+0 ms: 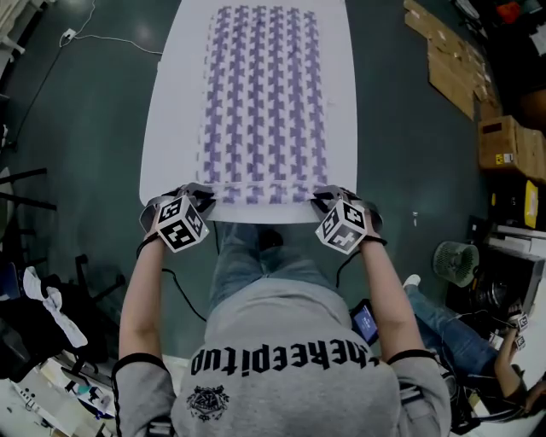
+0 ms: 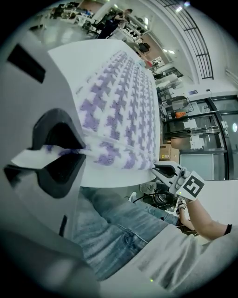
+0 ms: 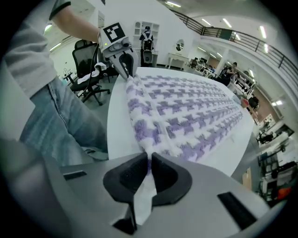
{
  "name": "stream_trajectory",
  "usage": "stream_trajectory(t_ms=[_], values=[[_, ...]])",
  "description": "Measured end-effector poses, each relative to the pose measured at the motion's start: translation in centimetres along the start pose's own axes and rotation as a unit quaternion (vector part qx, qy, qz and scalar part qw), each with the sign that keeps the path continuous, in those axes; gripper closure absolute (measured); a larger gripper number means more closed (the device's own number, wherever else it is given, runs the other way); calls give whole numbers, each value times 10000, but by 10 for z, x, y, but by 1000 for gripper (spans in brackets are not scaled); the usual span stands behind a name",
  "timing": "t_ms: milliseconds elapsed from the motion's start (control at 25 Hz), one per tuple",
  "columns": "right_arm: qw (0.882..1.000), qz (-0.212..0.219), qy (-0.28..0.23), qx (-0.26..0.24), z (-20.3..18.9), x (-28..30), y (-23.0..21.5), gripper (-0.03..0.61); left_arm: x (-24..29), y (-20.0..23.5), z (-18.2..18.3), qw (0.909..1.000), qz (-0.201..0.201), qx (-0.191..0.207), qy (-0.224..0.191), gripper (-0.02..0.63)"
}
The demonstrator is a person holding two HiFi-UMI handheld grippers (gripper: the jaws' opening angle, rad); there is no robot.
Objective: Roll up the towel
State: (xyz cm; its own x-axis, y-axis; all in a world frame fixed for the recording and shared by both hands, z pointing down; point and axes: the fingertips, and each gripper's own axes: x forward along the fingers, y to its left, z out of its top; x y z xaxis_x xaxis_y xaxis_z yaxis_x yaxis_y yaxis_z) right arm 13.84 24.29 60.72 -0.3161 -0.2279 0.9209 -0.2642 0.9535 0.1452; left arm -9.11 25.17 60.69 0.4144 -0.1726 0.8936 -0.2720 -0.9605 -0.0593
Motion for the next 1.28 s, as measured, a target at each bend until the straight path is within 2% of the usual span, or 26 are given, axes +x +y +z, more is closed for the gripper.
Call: stream_trajectory(t_ms=[160, 360, 560, 800, 920, 1000, 1280], values=[[9995, 294, -62, 49, 3, -9, 5, 556, -5, -5, 1, 9994, -350, -23, 18, 583], [9921, 1183, -69, 400, 0, -18, 11, 560, -10, -17, 3, 9922, -1221, -224, -94, 588], [9824, 1596, -110, 966, 5, -14, -2, 558, -18, -2, 6, 9877, -1420, -625, -218, 584], [9686, 2058, -97, 1392, 5, -10, -13, 558, -18, 16, 11, 9783, -1648, -1196, -384, 583], [9682, 1998, -133, 1498, 11, -7, -31, 558, -14, 34, 11, 9768, -1587, -1377, -419, 583], [9720, 1849, -127, 1443, 18, -2, -43, 558, -12, 46, 8, 9780, -1504, -1388, -394, 580], [9900, 1028, 2, 963, 14, 12, -85, 523, 11, 75, 15, 9849, -1303, -1135, -134, 557]])
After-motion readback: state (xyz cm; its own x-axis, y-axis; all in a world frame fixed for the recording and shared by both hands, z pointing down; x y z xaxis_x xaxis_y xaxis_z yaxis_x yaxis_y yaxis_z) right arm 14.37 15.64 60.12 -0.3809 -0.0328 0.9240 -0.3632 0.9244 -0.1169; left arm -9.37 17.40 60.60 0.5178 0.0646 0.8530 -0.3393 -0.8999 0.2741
